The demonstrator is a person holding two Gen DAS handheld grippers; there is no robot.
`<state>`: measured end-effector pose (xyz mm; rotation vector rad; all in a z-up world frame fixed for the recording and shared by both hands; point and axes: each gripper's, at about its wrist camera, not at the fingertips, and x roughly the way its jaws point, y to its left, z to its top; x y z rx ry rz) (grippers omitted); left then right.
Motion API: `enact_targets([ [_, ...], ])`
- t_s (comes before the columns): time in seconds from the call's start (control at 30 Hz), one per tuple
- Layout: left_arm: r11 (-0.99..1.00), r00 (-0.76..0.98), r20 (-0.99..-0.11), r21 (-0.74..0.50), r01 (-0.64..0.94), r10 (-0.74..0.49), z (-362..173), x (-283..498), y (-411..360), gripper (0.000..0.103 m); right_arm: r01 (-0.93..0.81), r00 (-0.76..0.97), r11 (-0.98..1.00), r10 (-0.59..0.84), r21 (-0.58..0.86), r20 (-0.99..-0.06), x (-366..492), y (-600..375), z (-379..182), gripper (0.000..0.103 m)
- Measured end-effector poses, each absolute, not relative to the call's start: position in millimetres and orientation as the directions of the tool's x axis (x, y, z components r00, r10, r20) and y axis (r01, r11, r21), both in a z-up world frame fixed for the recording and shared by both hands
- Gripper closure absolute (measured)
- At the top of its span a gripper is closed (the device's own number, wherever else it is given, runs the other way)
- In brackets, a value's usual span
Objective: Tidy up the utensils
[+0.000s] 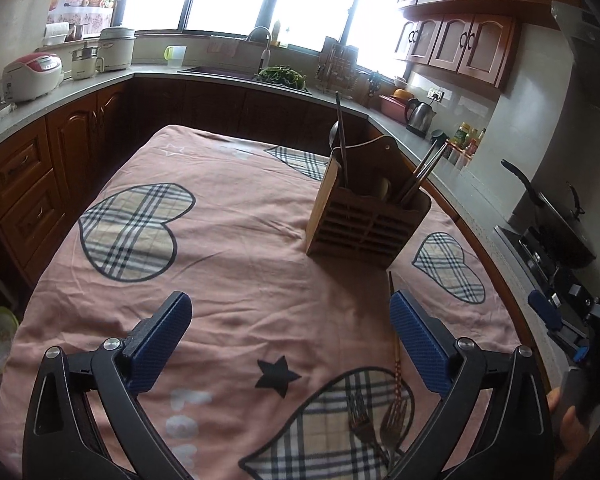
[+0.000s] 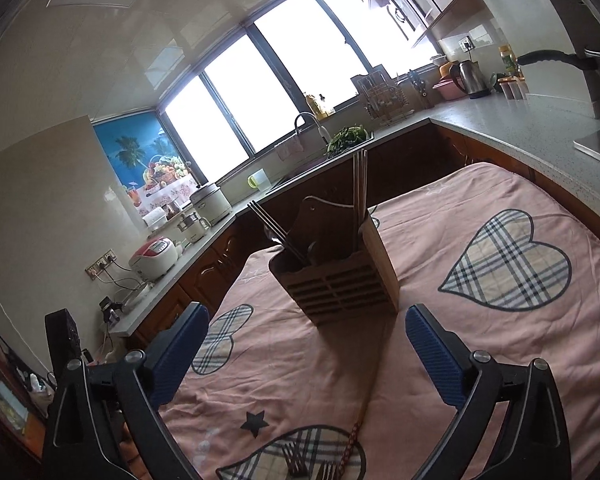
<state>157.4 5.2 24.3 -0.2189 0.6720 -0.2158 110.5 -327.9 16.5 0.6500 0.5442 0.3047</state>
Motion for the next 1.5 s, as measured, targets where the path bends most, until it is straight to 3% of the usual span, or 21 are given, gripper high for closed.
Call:
enact_targets([
  [0.23, 0.963, 0.768, -0.596, -0.251, 0.096, -0.232, 11, 106, 15, 0.002, -0.066, 0.833, 0.813, 0.364, 0.578, -0.417, 52, -320, 11, 0.003],
  [0.67, 0.99, 0.854, -0.502, -0.085, 0.108, -0.136, 31, 37, -4, 0.0, -0.035, 0.891, 0.913, 0.213, 0.406, -0.402, -9, -305, 30, 0.0],
  [0.87, 0.993, 0.912, -0.398, 0.022, 0.118, -0.099, 57, 32, -26, 0.0, -0.059, 0.917, 0.929, 0.195, 0.365, -0.349, -2, -312, 61, 0.0],
  [1.0, 0.998, 0.939, -0.34, 0.007, 0.06, -0.054, 50, 36, -27, 0.0, -0.027, 0.943, 0.938, 0.139, 0.346, -0.303, -3, -309, 56, 0.0],
  [1.13, 1.0, 0.939, -0.342, -0.012, 0.028, -0.03, 35, 36, -26, 0.0, 0.003, 0.956, 0.938, 0.099, 0.347, -0.276, -13, -302, 34, 0.0],
  [1.5, 1.0, 0.934, -0.358, 0.024, 0.003, 0.006, 16, 26, -24, 0.0, -0.012, 0.945, 0.953, 0.109, 0.301, -0.308, -10, -282, 13, 0.0],
])
